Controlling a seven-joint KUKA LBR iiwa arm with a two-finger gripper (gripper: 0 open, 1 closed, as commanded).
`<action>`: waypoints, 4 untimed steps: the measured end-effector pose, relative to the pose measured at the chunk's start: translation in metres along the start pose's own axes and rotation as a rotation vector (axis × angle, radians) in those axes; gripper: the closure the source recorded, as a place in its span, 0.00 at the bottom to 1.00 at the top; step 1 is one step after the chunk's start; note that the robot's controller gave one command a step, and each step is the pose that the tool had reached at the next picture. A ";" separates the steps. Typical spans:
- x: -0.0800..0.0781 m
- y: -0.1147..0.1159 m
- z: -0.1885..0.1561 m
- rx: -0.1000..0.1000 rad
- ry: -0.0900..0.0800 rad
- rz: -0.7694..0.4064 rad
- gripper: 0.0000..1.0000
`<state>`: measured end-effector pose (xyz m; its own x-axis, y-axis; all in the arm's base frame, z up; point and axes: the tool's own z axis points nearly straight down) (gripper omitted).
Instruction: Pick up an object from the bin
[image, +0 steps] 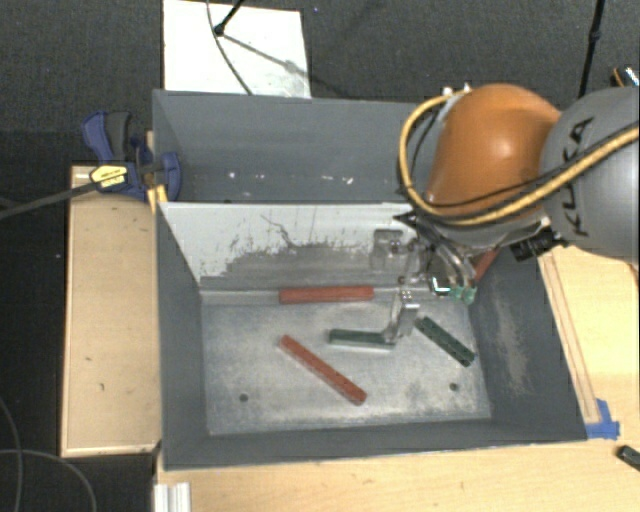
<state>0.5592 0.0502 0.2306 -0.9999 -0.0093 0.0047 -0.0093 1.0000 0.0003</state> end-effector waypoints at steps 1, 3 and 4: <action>0.021 -0.034 0.140 0.000 0.001 0.200 0.00; 0.001 -0.043 0.160 -0.001 -0.009 0.160 1.00; 0.014 -0.048 0.024 0.001 -0.014 -0.113 1.00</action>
Offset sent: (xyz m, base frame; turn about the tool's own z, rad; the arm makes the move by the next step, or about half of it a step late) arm -0.0196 -0.0332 -0.1361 0.2003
